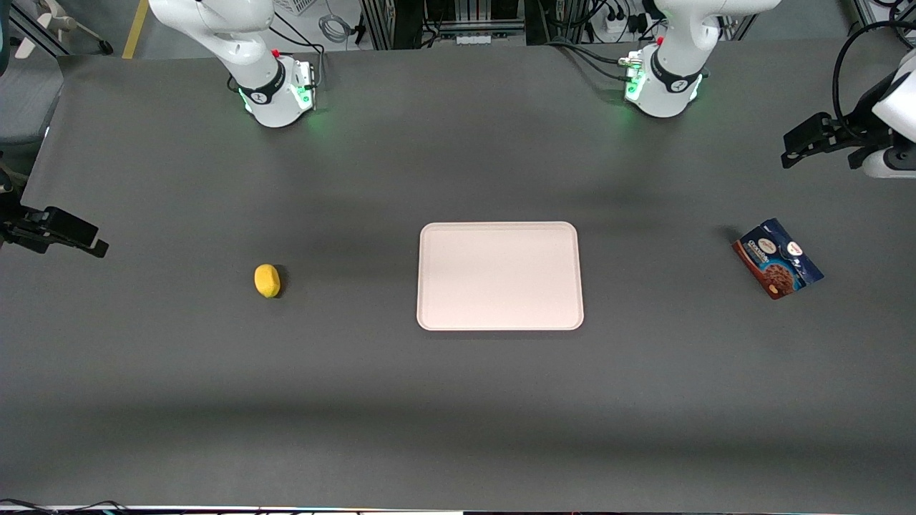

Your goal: Place cookie box on tray

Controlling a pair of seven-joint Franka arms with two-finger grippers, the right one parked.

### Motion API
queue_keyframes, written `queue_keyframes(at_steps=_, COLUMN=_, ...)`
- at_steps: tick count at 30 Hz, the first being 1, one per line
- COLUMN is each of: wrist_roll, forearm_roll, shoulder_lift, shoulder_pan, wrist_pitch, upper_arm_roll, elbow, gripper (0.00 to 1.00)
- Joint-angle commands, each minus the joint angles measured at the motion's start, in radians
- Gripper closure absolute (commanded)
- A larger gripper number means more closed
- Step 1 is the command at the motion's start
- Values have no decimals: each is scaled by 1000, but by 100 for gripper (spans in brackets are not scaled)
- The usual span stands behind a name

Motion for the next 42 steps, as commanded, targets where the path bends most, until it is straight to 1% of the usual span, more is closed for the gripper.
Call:
queue_keyframes(at_steps=1, wrist_roll=1, forearm_roll=26, shoulder_lift=-1, shoulder_pan=-3, wrist_pitch=-24, upper_arm_roll=4, elbow=25, gripper=0)
queue_keyframes(at_steps=7, wrist_roll=4, forearm_roll=47, shoulder_lift=-7, shoulder_pan=-3, wrist_pitch=-44, upper_arm_roll=4, elbow=26, gripper=0)
queue_keyframes(at_steps=14, wrist_roll=-7, forearm_roll=52, shoulder_lift=-18, shoulder_pan=-1, wrist_pitch=-110, upper_arm_roll=41, elbow=54, gripper=0)
queue_keyframes(at_steps=17, wrist_roll=-7, forearm_roll=84, shoulder_lift=-20, shoulder_pan=-3, wrist_pitch=-163, upper_arm_roll=56, elbow=90, gripper=0)
queue_keyframes(at_steps=22, wrist_roll=-27, forearm_roll=174, shoulder_lift=-24, shoulder_pan=-1, wrist_pitch=-269, upper_arm_roll=67, elbow=129, gripper=0)
queue_keyframes(at_steps=26, wrist_roll=-84, forearm_roll=188, shoulder_lift=-41, shoulder_pan=10, wrist_pitch=-271, upper_arm_roll=95, elbow=103, gripper=0)
queue_keyframes(at_steps=29, wrist_roll=-91, forearm_roll=190, shoulder_lift=-43, shoulder_pan=17, wrist_pitch=-233, upper_arm_roll=122, elbow=51, gripper=0)
queue_keyframes(at_steps=33, wrist_roll=-94, forearm_roll=190, shoulder_lift=-56, shoulder_pan=28, wrist_pitch=-115, upper_arm_roll=164, elbow=-69, gripper=0)
queue_keyframes(at_steps=39, wrist_roll=-100, forearm_roll=187, shoulder_lift=-70, shoulder_pan=31, wrist_pitch=123, upper_arm_roll=256, elbow=-264, gripper=0)
queue_keyframes(at_steps=42, wrist_roll=-119, forearm_roll=174, shoulder_lift=-61, shoulder_pan=57, wrist_pitch=262, upper_arm_roll=266, elbow=-362, gripper=0)
